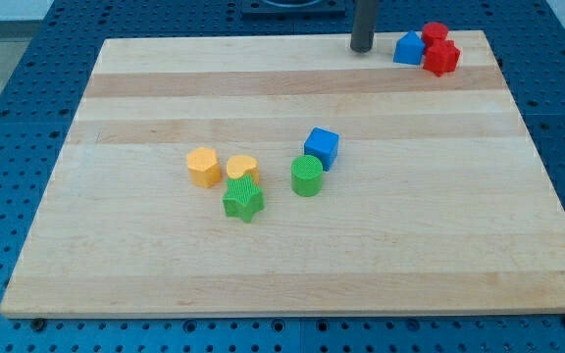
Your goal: Place the blue triangle to the left of the red circle
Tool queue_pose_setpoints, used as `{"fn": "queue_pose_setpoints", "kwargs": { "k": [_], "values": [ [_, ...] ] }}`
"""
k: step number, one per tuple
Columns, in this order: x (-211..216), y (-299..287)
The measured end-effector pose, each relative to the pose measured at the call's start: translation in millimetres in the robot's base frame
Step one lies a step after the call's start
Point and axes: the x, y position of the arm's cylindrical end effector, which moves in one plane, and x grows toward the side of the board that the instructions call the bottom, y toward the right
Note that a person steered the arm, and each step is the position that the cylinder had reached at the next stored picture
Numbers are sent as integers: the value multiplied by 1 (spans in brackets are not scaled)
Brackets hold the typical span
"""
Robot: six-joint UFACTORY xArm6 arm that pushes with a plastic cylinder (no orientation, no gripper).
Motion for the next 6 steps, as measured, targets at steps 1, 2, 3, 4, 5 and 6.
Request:
{"fn": "queue_pose_setpoints", "kwargs": {
  "k": [1, 2, 3, 4, 5, 6],
  "values": [
    [51, 13],
    [61, 30],
    [53, 46],
    [37, 54],
    [19, 58],
    [11, 58]
  ]
}}
